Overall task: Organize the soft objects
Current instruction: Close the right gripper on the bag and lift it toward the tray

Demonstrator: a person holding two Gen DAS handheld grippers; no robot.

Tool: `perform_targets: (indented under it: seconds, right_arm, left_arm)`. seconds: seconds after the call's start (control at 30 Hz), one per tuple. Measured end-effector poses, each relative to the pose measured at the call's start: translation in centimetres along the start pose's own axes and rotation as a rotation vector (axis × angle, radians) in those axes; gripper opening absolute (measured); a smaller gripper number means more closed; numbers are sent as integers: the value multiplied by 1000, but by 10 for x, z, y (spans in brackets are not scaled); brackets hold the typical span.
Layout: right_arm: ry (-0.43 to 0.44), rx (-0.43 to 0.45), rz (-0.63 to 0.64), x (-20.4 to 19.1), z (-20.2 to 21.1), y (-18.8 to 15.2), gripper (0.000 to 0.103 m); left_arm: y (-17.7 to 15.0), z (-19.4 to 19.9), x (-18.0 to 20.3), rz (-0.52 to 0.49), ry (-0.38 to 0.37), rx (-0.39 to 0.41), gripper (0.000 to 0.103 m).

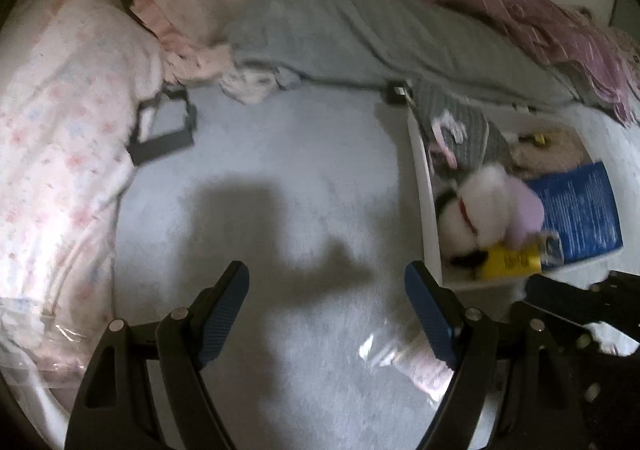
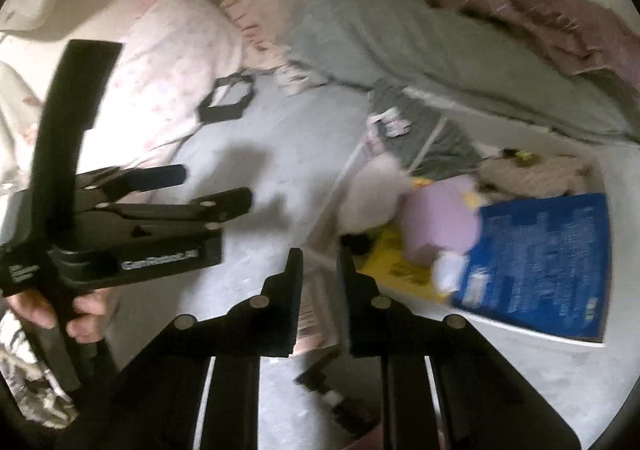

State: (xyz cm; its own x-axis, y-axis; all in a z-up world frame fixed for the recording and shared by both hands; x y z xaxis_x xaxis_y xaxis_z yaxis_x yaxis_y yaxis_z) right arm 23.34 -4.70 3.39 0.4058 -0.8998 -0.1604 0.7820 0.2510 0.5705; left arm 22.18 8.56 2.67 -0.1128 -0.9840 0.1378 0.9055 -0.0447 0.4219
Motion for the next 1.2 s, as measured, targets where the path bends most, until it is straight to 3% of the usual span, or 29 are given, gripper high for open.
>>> perform_targets:
  seconds: [0.03, 0.07, 0.1, 0.2, 0.3, 0.37, 0.43, 0.53, 0.6, 0.63, 0.67, 0.7, 0.77, 0.83, 0.93, 1.1, 1.13, 1.2]
  right_arm:
    - [23, -24, 10, -6, -5, -3, 29]
    - [37, -55, 25, -12, -10, -9, 46]
    - [37, -86, 50, -18, -17, -15, 52]
    - [-20, -153, 132, -28, -37, -31, 52]
    - [-48, -208, 186, -27, -48, -42, 52]
    - [-57, -207, 211, -23, -50, -43, 52]
    - [-100, -218, 241, -17, -54, -45, 52]
    - [-86, -265, 242, -10, -65, -51, 52]
    - [-57, -269, 231, -10, -69, -51, 51]
    - [-51, -268, 226, -11, -71, -51, 49]
    - [-48, -267, 222, -10, -72, -50, 38]
    - [-29, -265, 212, -11, -72, -50, 21]
    - [-10, -254, 193, -11, -69, -49, 10]
    - [18, -229, 175, -10, -61, -44, 8]
    - [77, -193, 149, -13, -49, -38, 6]
    - [97, -118, 159, -21, -29, -29, 6]
    - [89, -91, 162, -21, -22, -26, 6]
    - [80, -61, 156, -15, -10, -23, 6]
  left_arm:
    - [-8, -7, 0, -2, -53, -51, 80]
    - [-14, -12, 0, 0, -97, -88, 80]
    - [-19, -16, -2, 7, -123, -113, 79]
    - [-39, -34, -8, -12, -141, -219, 66]
    - [-56, -61, -1, -69, -139, -335, 66]
    - [-60, -72, 9, -115, -134, -361, 68]
    - [-60, -76, 16, -138, -115, -354, 71]
    - [-61, -77, 20, -150, -105, -339, 65]
    - [-62, -73, 29, -153, -163, -332, 33]
    - [-62, -71, 35, -170, -176, -327, 27]
    - [-62, -70, 40, -184, -180, -328, 15]
    - [-63, -69, 43, -200, -179, -330, 12]
    - [-63, -66, 44, -205, -157, -330, 8]
    - [-61, -59, 42, -191, -165, -315, 8]
    - [-57, -46, 33, -171, -114, -285, 8]
    - [-43, -20, 30, -162, -116, -195, 9]
    - [-38, -16, 34, -163, -127, -176, 13]
    - [-34, -13, 46, -173, -149, -138, 30]
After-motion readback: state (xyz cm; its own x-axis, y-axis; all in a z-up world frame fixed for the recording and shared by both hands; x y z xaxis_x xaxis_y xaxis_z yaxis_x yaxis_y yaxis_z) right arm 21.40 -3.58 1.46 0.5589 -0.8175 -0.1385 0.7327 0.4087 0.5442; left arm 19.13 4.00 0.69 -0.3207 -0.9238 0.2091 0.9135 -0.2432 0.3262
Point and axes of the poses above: each gripper's, at about its wrist camera, not at the fingertips, and z roughly against the way its jaws point, x to its right, y to its top, the point moved 9 cm from there along -z, roughly the way its jaws point, and after that the axes turned 15 degrees about -y, right-handed, at the moved point
